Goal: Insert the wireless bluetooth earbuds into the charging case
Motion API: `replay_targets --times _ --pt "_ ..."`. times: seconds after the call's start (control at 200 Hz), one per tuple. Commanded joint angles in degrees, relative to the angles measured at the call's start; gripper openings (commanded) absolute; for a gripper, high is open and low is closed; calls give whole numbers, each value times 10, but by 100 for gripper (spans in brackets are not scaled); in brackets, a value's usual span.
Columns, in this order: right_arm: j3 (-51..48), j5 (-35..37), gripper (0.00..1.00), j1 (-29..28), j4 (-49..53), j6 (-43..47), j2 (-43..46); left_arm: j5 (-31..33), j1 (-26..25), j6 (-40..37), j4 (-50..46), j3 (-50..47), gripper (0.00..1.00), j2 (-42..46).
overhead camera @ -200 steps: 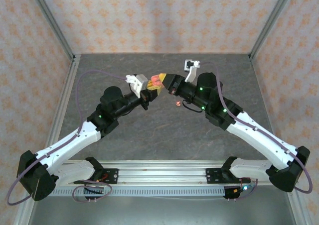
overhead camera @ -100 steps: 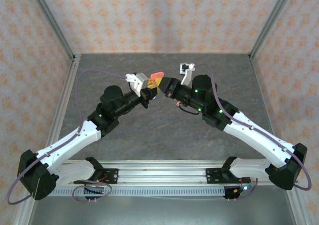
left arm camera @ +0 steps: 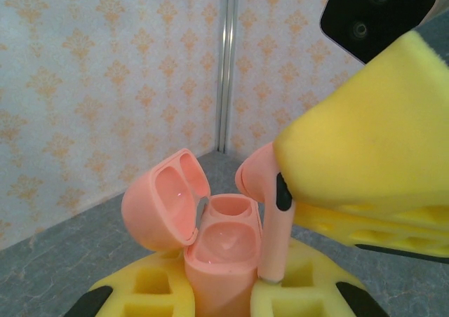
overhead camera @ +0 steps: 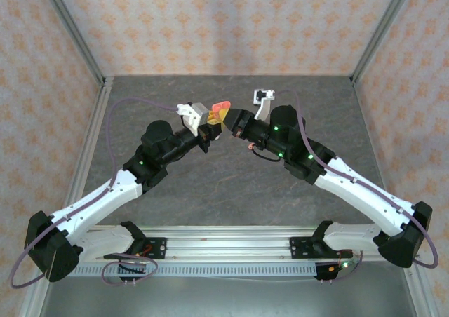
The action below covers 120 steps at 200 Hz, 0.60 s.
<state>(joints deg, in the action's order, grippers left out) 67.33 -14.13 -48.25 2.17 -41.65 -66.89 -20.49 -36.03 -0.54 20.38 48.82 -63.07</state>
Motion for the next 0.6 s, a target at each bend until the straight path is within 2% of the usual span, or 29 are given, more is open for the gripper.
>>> replay_targets --times 0.0,0.595 --pt "14 28 12 -3 13 -6 7 4 -4 -7 23 19 0 3" --pt "43 33 13 -3 16 -5 -6 2 -5 -2 23 17 0 2"
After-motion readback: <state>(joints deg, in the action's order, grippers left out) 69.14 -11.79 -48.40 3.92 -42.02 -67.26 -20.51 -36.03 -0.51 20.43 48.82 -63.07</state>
